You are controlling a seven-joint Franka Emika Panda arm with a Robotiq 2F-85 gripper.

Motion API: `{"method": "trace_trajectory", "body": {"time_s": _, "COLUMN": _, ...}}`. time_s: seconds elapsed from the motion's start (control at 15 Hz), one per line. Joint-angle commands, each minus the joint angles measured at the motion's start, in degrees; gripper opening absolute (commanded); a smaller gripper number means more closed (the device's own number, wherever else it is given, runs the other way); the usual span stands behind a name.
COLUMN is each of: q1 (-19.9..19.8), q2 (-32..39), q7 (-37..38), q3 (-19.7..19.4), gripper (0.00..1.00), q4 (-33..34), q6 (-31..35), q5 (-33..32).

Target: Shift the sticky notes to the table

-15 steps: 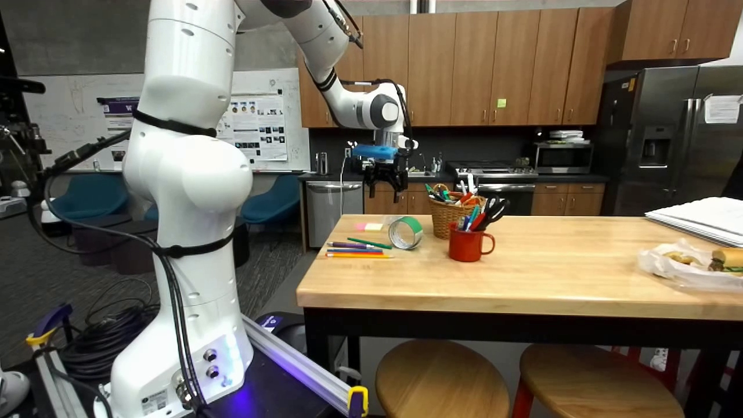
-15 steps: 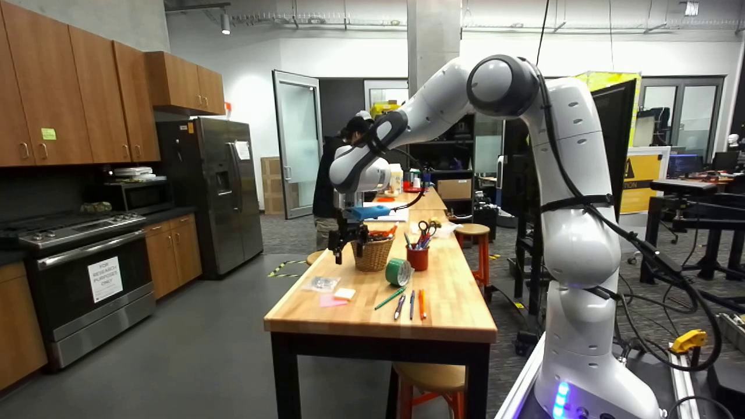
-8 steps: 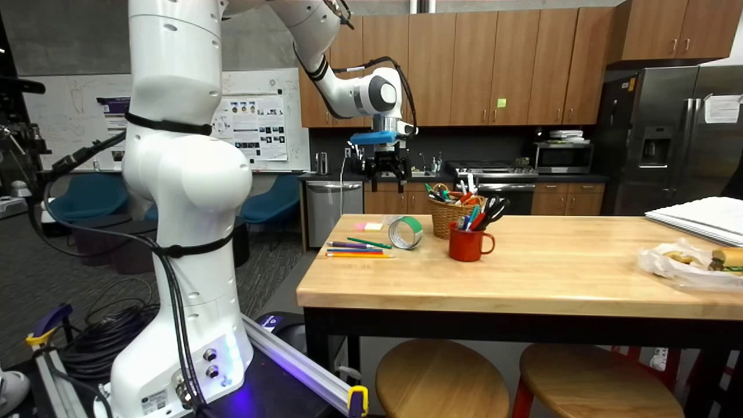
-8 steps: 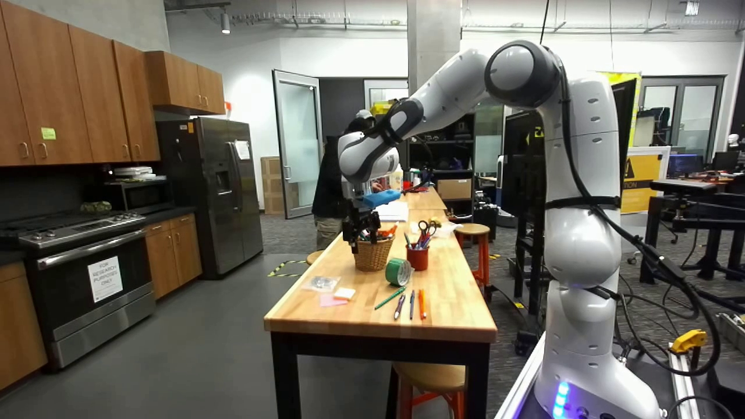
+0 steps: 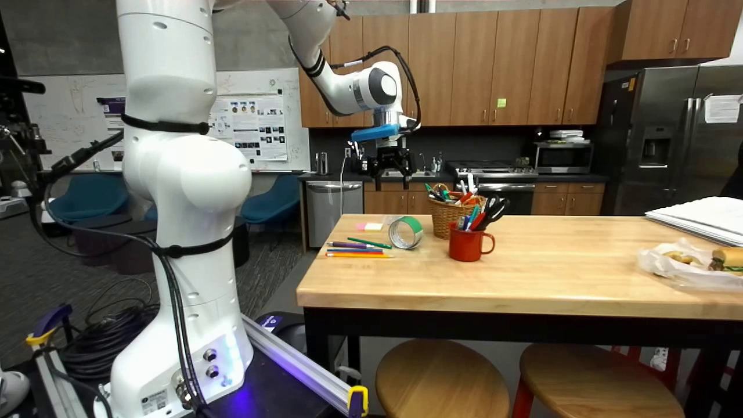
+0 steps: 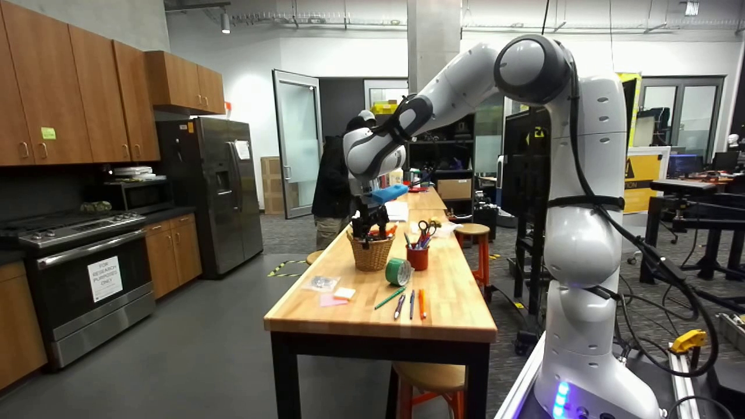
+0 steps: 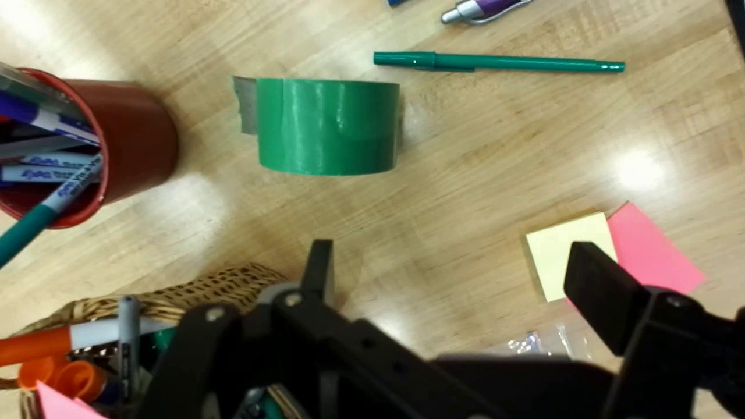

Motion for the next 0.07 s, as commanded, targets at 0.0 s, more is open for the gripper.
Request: {"method": "trace_trajectory", "body": {"time_s": 0.0, "q1": -0.3, "q2": -0.1, "q7": 0.0, "q3": 0.2, "gripper": 1.00, "q4": 0.0, "q6": -0.1, "q5": 0.0}}
